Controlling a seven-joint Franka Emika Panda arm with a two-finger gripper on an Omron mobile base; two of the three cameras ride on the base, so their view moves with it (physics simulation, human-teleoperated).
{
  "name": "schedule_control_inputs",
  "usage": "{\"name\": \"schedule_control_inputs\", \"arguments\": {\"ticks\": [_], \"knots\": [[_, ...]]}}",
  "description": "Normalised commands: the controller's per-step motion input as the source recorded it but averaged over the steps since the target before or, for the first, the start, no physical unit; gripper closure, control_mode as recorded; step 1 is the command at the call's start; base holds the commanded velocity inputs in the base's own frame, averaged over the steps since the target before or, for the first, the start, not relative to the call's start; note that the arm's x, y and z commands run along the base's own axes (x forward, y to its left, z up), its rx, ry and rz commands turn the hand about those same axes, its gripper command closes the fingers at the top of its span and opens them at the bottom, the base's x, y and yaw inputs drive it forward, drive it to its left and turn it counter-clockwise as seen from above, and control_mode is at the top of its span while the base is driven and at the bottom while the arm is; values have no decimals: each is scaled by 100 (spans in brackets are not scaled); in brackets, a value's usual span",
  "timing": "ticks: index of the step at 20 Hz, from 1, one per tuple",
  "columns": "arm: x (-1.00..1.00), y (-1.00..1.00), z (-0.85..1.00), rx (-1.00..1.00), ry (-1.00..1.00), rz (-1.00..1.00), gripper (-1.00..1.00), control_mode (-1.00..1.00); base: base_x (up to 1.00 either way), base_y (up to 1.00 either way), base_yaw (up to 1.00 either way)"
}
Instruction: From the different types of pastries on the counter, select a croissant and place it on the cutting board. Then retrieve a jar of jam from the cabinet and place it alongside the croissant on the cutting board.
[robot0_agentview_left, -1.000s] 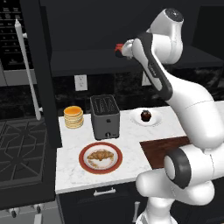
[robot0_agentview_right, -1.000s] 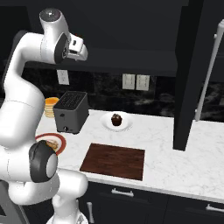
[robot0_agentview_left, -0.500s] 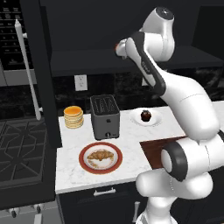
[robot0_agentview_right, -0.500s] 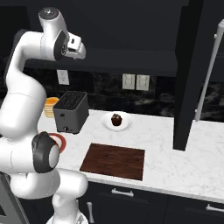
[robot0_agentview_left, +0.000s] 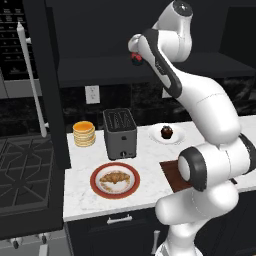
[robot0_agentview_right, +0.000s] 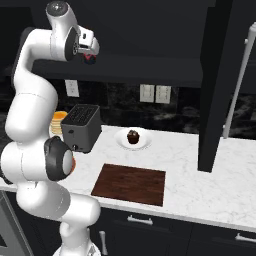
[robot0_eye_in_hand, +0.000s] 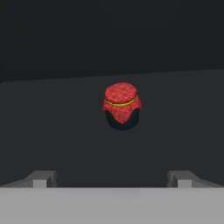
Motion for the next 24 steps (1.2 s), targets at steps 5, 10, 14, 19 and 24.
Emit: {"name": "schedule_control_inputs", "arguments": {"ticks": [5,10,14,19,24], "knots": [[10,-1,-9,-4,-11,3,-100,-100,0,0,0],[-1,0,-37,-7,2,0,-100,-100,0,0,0],[17,0,10,1,-2,0,-100,-100,0,0,0],[27,0,9,1,0,0,-100,-100,0,0,0],[22,0,0,0,1,0,-100,-100,0,0,0]]}}
